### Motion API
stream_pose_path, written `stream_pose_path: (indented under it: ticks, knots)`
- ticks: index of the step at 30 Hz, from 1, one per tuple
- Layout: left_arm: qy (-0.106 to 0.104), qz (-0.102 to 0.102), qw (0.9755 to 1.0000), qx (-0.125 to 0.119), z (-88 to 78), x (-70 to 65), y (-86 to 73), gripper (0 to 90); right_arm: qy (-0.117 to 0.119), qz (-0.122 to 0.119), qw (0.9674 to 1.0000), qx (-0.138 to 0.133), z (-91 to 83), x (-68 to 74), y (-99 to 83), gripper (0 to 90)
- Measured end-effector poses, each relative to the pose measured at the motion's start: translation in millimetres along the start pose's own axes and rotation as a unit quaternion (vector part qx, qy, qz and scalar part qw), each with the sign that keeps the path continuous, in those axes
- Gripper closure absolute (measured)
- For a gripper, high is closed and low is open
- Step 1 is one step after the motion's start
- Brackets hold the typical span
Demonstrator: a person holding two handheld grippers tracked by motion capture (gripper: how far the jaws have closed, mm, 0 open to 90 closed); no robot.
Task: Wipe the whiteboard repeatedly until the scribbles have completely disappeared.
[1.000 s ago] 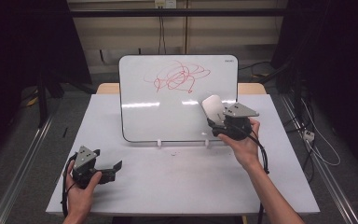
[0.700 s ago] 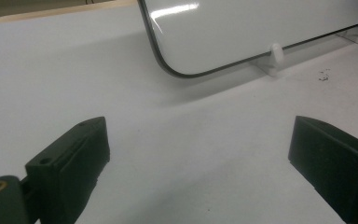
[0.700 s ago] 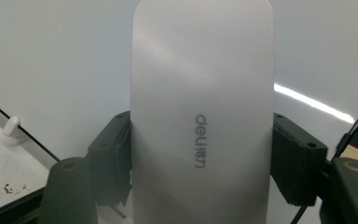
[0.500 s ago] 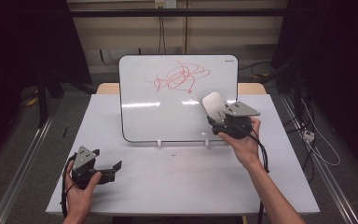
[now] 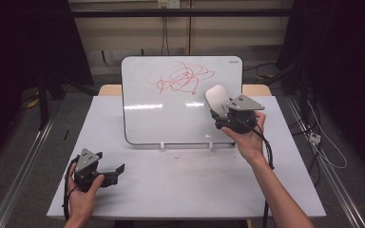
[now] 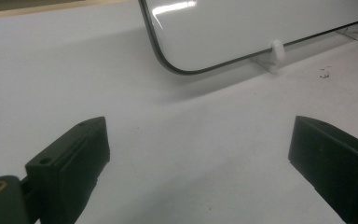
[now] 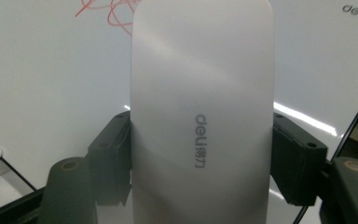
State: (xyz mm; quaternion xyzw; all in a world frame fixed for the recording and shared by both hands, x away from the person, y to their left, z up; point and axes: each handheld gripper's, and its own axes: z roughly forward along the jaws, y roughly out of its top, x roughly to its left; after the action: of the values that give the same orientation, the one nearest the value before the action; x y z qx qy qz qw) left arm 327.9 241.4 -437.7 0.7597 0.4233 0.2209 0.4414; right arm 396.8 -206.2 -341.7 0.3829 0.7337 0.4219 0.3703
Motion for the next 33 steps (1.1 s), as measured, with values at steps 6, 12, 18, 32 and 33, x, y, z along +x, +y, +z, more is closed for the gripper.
stream_pose_path:
  ticks: [6,12,18,32,33]
  knots:
    - [0.000,-0.003,1.0000,-0.001,-0.3,1.1,-0.7,5.2,-0.009,0.000,1.0000,-0.004,1.7,-2.6,5.6,31.4]
    - [0.004,0.005,1.0000,-0.003,-1.1,-0.2,1.1,5.1,-0.024,-0.005,0.9997,-0.005,7.5,-11.2,17.4,31.4]
    - [0.000,-0.002,1.0000,0.001,1.2,1.0,0.6,5.1,-0.040,-0.010,0.9992,-0.004,11.4,-18.5,27.0,31.4]
    - [-0.003,0.006,1.0000,0.004,2.4,-0.6,1.9,5.1,-0.063,-0.043,0.9971,0.007,33.4,-18.1,53.8,31.4]
    - [-0.004,0.004,1.0000,0.003,2.4,-0.8,1.8,5.1,-0.063,-0.043,0.9971,0.007,33.4,-18.1,53.8,31.4]
